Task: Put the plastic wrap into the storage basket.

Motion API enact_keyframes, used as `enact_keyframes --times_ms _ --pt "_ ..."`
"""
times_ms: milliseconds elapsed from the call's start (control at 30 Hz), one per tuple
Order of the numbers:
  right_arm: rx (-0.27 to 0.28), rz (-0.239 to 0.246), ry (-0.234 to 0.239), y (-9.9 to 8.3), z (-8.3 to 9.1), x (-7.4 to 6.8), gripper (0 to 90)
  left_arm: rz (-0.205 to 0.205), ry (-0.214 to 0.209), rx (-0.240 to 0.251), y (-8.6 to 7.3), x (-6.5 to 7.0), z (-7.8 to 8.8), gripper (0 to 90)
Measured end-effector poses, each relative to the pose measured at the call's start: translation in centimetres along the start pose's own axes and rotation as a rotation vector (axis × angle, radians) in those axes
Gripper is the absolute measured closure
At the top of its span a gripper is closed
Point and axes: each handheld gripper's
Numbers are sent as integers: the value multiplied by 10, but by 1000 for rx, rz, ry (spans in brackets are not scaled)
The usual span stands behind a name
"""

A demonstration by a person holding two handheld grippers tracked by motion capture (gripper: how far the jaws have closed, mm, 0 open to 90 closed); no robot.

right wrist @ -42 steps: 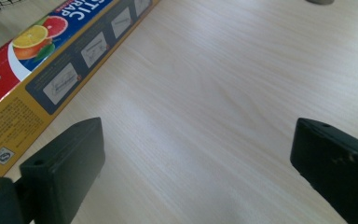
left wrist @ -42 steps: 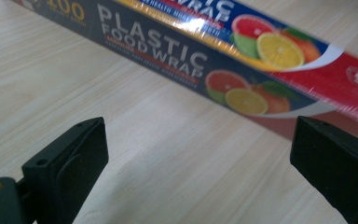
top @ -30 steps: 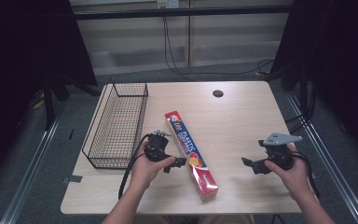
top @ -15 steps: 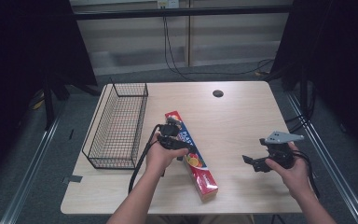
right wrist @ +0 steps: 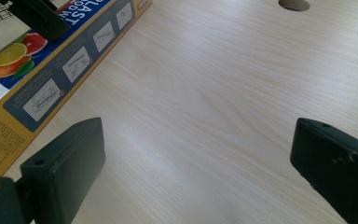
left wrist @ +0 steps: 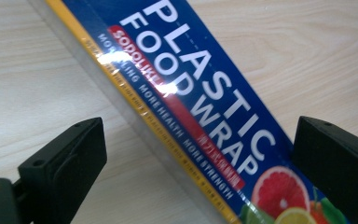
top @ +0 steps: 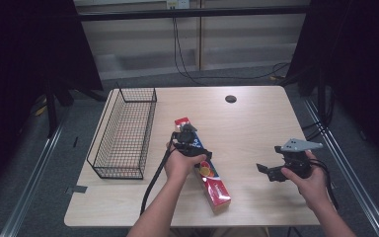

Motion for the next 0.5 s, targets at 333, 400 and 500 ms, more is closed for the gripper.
enact_keyframes --times_ms 333,400,500 --pt "11 -3 2 0 1 0 29 28 -3 -40 4 8 -15 30" --pt "14 -2 0 0 2 1 29 34 9 -44 5 8 -15 37" --pt "18 -2 4 0 2 1 29 57 -9 -54 5 8 -15 56"
Point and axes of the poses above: each handheld gripper's, and its own axes: z roughly backward along the jaws, y roughly out of its top, x roughly to its right, and after that the axes turned 15 degrees about -x, right-handed
